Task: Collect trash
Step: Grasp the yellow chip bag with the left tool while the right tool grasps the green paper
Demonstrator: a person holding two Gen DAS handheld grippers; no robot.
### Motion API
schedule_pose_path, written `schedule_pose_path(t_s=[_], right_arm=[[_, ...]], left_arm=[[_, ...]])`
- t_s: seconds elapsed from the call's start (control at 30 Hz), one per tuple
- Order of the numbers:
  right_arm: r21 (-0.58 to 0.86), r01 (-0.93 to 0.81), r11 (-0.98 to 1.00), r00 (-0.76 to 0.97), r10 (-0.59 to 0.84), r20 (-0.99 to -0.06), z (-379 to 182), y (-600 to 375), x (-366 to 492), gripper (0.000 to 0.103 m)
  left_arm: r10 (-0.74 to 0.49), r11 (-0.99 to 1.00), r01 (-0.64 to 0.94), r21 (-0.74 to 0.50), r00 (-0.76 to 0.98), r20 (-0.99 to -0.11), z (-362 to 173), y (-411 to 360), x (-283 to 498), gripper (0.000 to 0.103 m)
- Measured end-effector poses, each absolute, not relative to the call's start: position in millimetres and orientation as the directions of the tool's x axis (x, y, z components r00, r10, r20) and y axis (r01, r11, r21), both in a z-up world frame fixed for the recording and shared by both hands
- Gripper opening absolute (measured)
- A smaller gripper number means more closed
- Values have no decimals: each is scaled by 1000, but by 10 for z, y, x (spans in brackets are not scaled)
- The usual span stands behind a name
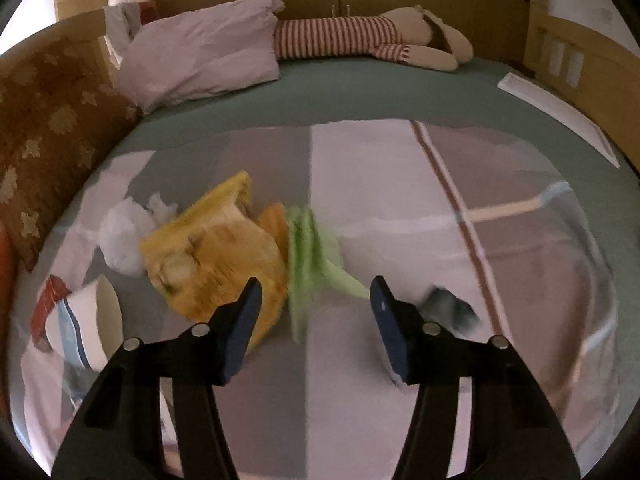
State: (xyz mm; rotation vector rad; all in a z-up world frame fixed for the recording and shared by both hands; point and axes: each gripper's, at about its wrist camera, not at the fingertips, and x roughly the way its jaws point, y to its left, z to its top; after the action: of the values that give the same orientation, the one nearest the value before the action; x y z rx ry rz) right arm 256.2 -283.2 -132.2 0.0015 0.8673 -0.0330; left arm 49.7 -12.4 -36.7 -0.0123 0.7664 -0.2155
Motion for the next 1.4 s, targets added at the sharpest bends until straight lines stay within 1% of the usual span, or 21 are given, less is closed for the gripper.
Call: schedule_pose_path(t_s=[0.07, 0.1, 0.13, 0.17, 0.23, 0.3, 0.43, 0.5, 0.6, 0.7, 0.8, 0.87, 0.93, 1.03, 1.13, 1.23, 1.27, 1.3, 1.33, 1.37, 1.4], right_arm=[[-15, 56, 998, 626, -47, -778, -1389, -2833, 2670, 53], [1, 64, 998, 610, -39, -792, -1434, -2854, 2711, 40], [8, 68, 998, 596, -34, -802, -1471, -2869, 2745, 25], [18, 68, 998, 588, -26, -808, -1495, -2889, 2749, 17], [44, 67, 997, 607, -6, -795, -1467, -2921, 2688, 10], [65, 68, 996, 621, 9, -784, -1375, -2945, 2606, 8], [133, 72, 988, 688, 47, -725, -964, -2994, 2269, 8], [173, 74, 982, 724, 67, -687, -726, -3009, 2080, 8], [251, 68, 966, 769, 109, -630, -367, -3010, 1745, 8], [321, 57, 946, 817, 140, -559, -34, -2996, 1305, 8], [338, 49, 940, 848, 139, -511, 155, -3001, 980, 9], [347, 55, 936, 864, 130, -487, 203, -3026, 824, 8], [347, 65, 936, 872, 116, -475, 194, -3065, 742, 8], [325, 69, 943, 867, 105, -487, 154, -3111, 787, 8], [340, 72, 938, 850, 121, -512, 74, -3174, 855, 8], [343, 71, 936, 841, 129, -525, 15, -3188, 878, 8], [344, 67, 937, 838, 134, -528, -2, -3184, 883, 8], [344, 64, 937, 836, 138, -531, -14, -3182, 892, 8], [342, 63, 938, 836, 138, -532, -16, -3174, 897, 8], [340, 63, 938, 836, 136, -532, -21, -3173, 902, 8], [338, 63, 939, 836, 135, -532, -27, -3171, 905, 8]], left_arm=[[-200, 977, 190, -93, 695, -690, -379, -133, 523, 94], [-200, 977, 189, -93, 694, -692, -387, -143, 536, 94], [-199, 978, 189, -93, 692, -693, -394, -149, 540, 94], [-200, 977, 191, -92, 689, -696, -406, -162, 554, 94], [-197, 978, 190, -88, 687, -700, -426, -176, 556, 94], [-196, 978, 188, -90, 682, -704, -442, -181, 568, 94], [-201, 977, 195, -90, 681, -705, -454, -232, 587, 94], [-206, 973, 218, -75, 679, -704, -448, -316, 643, 94], [-250, 954, 292, -64, 663, -705, -416, -498, 806, 94], [-257, 944, 328, -28, 682, -684, -397, -689, 1057, 94], [-255, 930, 367, 15, 673, -695, -478, -912, 1484, 94], [-232, 917, 392, 67, 664, -711, -597, -1074, 1791, 93], [-183, 907, 401, 127, 648, -739, -771, -1249, 2145, 89], [-189, 898, 423, 124, 624, -758, -933, -1394, 2471, 86], [-175, 870, 457, 183, 634, -753, -1106, -1636, 2708, 85], [-155, 814, 513, 271, 642, -751, -1307, -1954, 2918, 79], [-141, 807, 517, 286, 639, -756, -1368, -2020, 2983, 75], [-136, 807, 522, 276, 620, -773, -1420, -2055, 3033, 69], [-137, 810, 534, 243, 575, -807, -1494, -2072, 3083, 46], [-123, 815, 542, 203, 505, -854, -1618, -2088, 3148, 35], [-120, 827, 529, 190, 497, -860, -1668, -2071, 3146, 31]])
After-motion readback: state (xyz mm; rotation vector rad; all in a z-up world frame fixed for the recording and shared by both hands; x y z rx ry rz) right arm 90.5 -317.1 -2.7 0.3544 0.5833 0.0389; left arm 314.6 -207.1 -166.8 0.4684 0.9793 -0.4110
